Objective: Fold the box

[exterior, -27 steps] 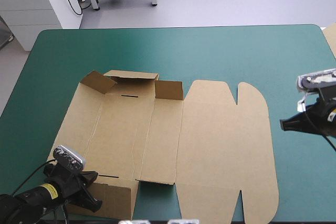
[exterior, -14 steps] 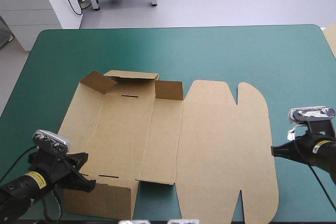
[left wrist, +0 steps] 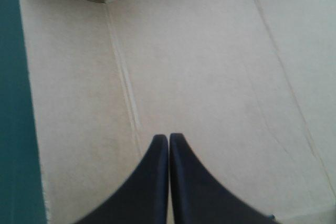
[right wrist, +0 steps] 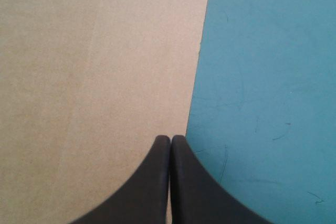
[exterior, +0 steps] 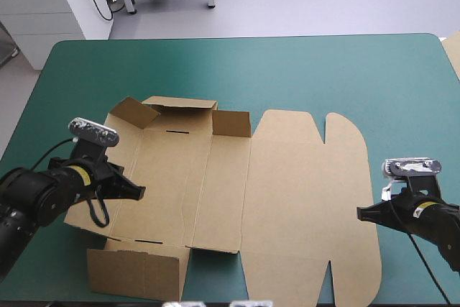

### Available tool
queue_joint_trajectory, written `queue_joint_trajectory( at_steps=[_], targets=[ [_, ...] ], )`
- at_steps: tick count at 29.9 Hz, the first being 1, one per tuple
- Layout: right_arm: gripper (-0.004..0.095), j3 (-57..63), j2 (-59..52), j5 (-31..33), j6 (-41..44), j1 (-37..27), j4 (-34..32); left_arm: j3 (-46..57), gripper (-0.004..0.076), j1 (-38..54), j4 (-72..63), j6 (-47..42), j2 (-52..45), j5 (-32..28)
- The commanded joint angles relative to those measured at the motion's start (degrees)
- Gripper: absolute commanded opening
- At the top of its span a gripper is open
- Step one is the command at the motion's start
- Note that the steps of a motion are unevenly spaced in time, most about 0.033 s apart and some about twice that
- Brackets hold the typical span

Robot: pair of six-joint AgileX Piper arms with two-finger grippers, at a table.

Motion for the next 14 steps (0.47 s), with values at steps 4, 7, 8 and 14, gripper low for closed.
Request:
queue_joint_trajectory(
  at_steps=[4,7,8,14],
  targets=[
    [-0.0021,-1.5,-0.36,-3.32,-0.96,-0.52,0.31,-8.02,-0.0008,-0.07,8.17,-5.29,7.67,-2.65],
    [-0.0021,-1.5,-0.36,-3.32,-1.36,-0.52,0.31,-10.38,-0.0008,3.68,6.45,-5.29,10.21,-2.65],
    [-0.0021,-1.5,-0.36,-3.32,-1.36,-0.52,0.31,-10.93,-0.0008,5.86,5.04,-4.83,10.87,-2.65],
    [-0.0021,-1.5,-0.36,-3.32,-2.88,-0.52,1.83,-11.66,-0.0008,20.94,-8.92,5.36,11.65,-2.2]
  ],
)
